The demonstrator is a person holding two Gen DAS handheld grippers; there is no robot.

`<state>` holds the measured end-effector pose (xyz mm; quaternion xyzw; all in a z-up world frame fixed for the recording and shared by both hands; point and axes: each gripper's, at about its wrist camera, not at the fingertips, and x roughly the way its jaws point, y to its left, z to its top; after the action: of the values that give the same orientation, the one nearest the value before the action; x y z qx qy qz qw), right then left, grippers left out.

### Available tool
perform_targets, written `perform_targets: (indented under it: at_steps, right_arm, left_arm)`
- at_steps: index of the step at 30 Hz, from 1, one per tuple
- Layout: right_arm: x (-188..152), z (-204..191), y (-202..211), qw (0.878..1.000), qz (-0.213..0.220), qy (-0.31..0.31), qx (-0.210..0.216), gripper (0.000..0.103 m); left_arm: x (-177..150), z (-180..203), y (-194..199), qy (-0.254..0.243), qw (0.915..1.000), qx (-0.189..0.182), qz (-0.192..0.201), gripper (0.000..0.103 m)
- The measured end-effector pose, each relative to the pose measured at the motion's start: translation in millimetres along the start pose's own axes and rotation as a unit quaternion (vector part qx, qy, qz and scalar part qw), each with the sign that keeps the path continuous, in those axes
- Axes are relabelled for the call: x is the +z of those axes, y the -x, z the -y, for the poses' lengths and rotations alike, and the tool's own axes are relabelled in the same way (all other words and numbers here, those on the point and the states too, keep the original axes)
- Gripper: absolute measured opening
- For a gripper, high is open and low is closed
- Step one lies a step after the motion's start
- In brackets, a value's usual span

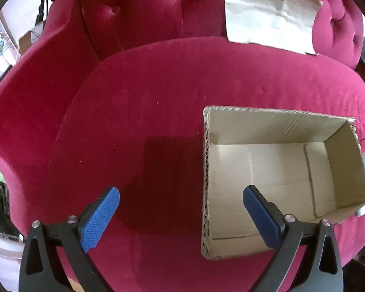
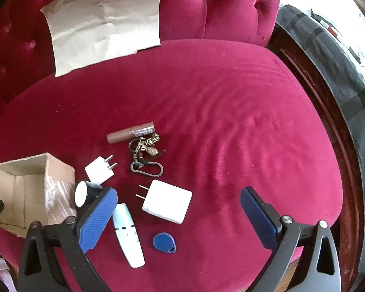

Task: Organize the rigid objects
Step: 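Grasp the cardboard box wall with the left gripper while the right approaches the charger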

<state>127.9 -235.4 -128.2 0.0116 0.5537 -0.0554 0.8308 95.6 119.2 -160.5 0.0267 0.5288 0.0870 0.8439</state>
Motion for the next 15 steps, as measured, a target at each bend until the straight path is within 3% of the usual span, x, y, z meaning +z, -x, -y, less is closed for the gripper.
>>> perform_targets:
  at_steps: [8,11,15]
  right_arm:
    - [-2,-2,-29,1.0,-0.025,-0.004,0.0,0.103]
    - [-2,-3,-38,0.999,-0.032,-0.007,-0.004,0.103]
    - [-2,-7,-50,0.999,-0.044,-0.007,-0.006,0.103]
  left_arm:
    - [-3,-1,-18,0.009,0.9998,-0.003,-0.017,0.102]
    - [-4,0,-20,0.012,0.9997,-0.007,-0.02,0.096]
    - [-3,-3,-24,0.01,0.9996,-0.009,-0.027,0.076]
